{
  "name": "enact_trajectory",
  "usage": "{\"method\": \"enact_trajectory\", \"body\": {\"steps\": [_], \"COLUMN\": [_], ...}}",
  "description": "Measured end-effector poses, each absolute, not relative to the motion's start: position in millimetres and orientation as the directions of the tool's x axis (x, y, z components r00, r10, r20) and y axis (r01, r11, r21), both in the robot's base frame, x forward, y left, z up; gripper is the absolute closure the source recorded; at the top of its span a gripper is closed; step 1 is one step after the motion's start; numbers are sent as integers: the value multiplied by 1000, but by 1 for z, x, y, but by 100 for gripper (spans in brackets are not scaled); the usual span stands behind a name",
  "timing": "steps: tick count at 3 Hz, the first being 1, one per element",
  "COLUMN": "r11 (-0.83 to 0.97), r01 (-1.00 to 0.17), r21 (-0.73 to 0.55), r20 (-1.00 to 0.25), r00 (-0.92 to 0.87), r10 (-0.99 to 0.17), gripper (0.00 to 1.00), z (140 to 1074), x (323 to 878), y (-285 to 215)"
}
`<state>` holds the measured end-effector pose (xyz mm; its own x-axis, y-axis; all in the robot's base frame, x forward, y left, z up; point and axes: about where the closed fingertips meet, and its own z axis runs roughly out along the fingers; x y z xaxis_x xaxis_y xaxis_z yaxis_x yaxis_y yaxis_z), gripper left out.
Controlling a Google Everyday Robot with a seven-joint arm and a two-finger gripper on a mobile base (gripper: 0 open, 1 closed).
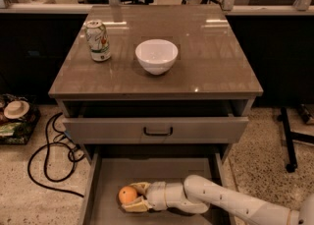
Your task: Place orange into middle drawer
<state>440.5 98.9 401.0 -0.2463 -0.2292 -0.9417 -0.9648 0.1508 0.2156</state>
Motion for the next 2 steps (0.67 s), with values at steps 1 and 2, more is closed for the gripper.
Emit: {"method": "enact_trajectory", "body": {"steps": [1, 2], "r11": [177, 188], "r01": [-961, -957], "r21": [212, 223], "r20": [-945, -944], "r00": [-247, -260], "r10": [-213, -204], "gripper": [100, 100], "z": [383, 367], "x": [439, 438], "y": [111, 123]}}
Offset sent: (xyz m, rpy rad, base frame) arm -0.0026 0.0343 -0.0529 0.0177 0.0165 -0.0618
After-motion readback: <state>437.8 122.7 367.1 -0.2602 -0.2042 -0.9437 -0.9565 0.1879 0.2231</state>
